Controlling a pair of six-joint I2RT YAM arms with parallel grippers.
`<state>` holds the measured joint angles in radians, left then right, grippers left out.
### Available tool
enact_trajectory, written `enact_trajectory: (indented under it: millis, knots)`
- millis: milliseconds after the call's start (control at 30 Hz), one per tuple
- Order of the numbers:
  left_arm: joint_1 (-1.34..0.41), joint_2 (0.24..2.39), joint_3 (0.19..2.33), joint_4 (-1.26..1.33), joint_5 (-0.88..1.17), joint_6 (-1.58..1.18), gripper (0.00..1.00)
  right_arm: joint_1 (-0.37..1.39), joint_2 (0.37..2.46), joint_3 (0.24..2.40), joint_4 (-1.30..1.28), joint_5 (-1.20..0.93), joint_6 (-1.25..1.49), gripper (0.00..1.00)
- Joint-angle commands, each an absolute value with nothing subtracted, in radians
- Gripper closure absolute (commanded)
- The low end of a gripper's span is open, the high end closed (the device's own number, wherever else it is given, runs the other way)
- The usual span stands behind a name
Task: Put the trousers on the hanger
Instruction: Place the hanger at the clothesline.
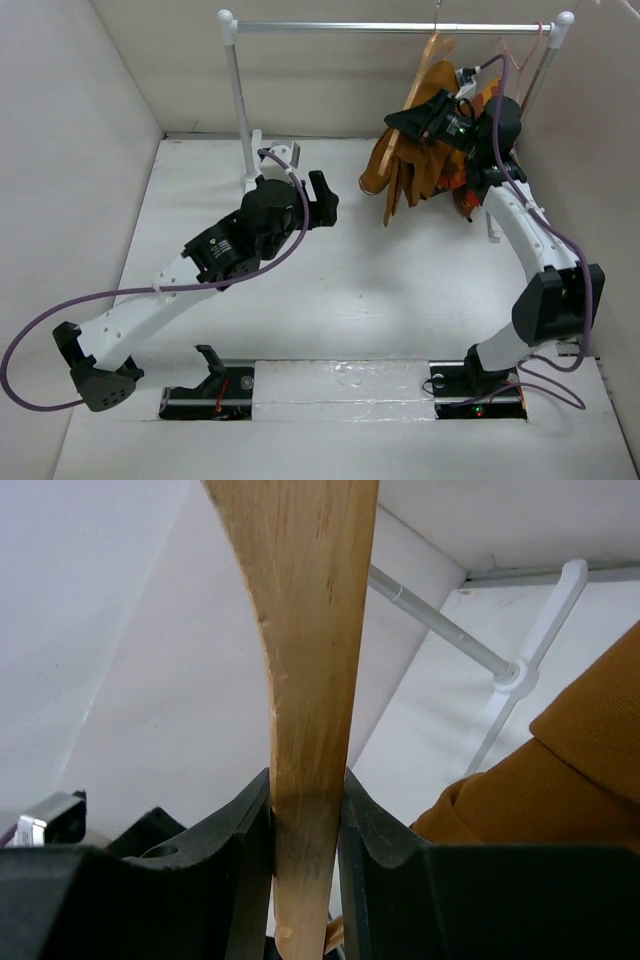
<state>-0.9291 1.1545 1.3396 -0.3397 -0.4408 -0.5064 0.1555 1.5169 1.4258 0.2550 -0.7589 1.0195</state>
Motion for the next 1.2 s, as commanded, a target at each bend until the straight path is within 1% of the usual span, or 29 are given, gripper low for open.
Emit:
enact_trajectory:
  millis: [0,100,333,533,600,633,700,767,800,833,900,933,1000,1033,1100,1167]
  knots:
    - [-0.928,1.129,1.327,-0.299,-0.410,-0.548,0.30,0.141,1.558,1.589,0.548,-0.834,0.988,1.00]
    - [-0.928,1.137,1.315,-0.304,-0.407,-0.552,0.30,0.132,1.586,1.588,0.567,-0.812,1.002,1.00]
    - [-0.928,1.131,1.292,-0.310,-0.413,-0.551,0.30,0.103,1.623,1.508,0.643,-0.802,1.048,1.00]
    - [-0.928,1.143,1.289,-0.311,-0.416,-0.549,0.30,0.103,1.632,1.465,0.652,-0.798,1.043,1.00]
    - [-0.928,1.147,1.284,-0.305,-0.419,-0.549,0.30,0.103,1.623,1.427,0.640,-0.793,1.029,0.95]
    - [-0.928,1.149,1.279,-0.302,-0.420,-0.548,0.30,0.103,1.620,1.414,0.637,-0.793,1.025,0.89]
    - [-0.928,1.152,1.249,-0.275,-0.417,-0.545,0.30,0.103,1.608,1.381,0.620,-0.788,1.011,0.86]
    - [-0.928,1.151,1.233,-0.262,-0.408,-0.543,0.30,0.103,1.605,1.368,0.620,-0.796,1.006,0.80]
    - [-0.928,1.152,1.232,-0.262,-0.405,-0.545,0.29,0.103,1.600,1.367,0.605,-0.801,0.993,0.73]
    - [-0.928,1.158,1.233,-0.261,-0.400,-0.546,0.29,0.103,1.592,1.371,0.580,-0.798,0.977,0.62]
    - [-0.928,1.161,1.239,-0.262,-0.400,-0.548,0.29,0.103,1.571,1.384,0.487,-0.776,0.910,0.54]
    - [-0.928,1.167,1.241,-0.262,-0.397,-0.548,0.29,0.103,1.556,1.399,0.453,-0.770,0.888,0.50]
    - [-0.928,1.170,1.252,-0.265,-0.399,-0.546,0.29,0.094,1.536,1.417,0.344,-0.743,0.817,0.47]
    - [-0.928,1.173,1.258,-0.268,-0.402,-0.545,0.28,0.094,1.514,1.430,0.310,-0.732,0.790,0.01]
    - [-0.913,1.178,1.284,-0.281,-0.402,-0.538,0.27,0.075,1.499,1.483,0.215,-0.716,0.723,0.00]
    - [-0.875,1.199,1.308,-0.299,-0.344,-0.544,0.25,0.065,1.473,1.540,0.172,-0.713,0.680,0.00]
